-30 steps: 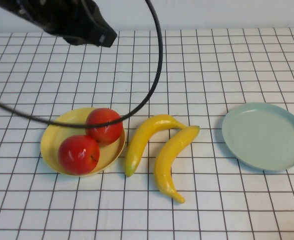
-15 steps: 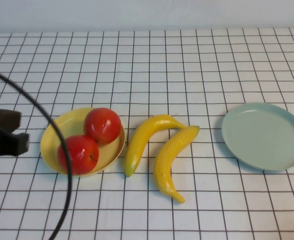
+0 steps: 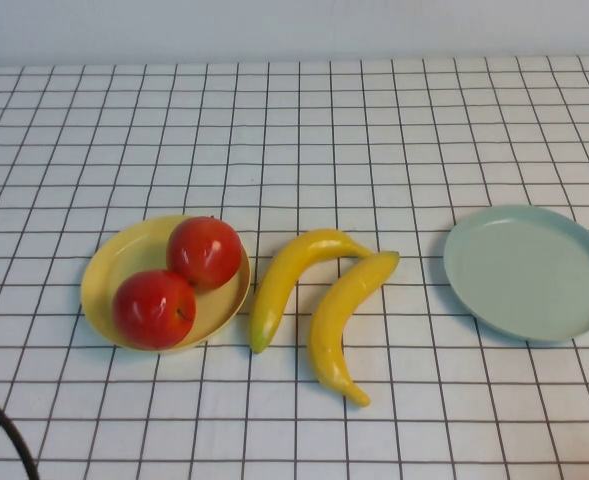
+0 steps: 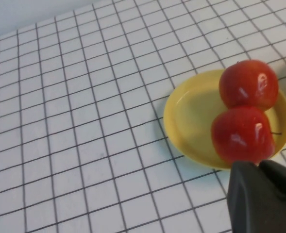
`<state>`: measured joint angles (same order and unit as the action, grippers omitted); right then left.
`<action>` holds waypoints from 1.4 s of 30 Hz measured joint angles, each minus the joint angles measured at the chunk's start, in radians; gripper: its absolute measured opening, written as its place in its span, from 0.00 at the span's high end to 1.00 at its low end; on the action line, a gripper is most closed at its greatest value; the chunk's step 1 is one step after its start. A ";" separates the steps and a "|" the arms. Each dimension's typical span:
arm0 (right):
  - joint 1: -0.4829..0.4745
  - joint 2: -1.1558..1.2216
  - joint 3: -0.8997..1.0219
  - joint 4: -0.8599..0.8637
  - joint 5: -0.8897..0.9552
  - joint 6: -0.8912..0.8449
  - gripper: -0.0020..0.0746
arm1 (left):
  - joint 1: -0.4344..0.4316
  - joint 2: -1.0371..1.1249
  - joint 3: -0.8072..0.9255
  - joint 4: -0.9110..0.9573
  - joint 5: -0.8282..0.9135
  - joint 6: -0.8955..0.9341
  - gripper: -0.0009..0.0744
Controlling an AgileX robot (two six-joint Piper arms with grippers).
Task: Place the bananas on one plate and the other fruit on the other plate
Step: Put another type of fruit in the right plate
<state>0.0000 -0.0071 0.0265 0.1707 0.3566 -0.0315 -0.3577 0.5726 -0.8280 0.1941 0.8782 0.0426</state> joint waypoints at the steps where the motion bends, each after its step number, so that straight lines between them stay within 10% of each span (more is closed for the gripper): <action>1: 0.000 0.000 0.000 0.002 0.000 0.000 0.99 | 0.000 -0.016 0.018 0.018 -0.003 0.002 0.99; 27: 0.000 -0.001 0.003 0.019 -0.002 0.000 0.99 | 0.246 -0.584 0.835 -0.066 -0.527 0.054 0.99; 42: 0.000 -0.002 0.005 0.021 -0.002 0.000 0.99 | 0.246 -0.584 0.852 -0.147 -0.503 0.068 0.99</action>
<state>0.0000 -0.0093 0.0312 0.1917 0.3542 -0.0315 -0.1115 -0.0117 0.0242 0.0471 0.3755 0.1109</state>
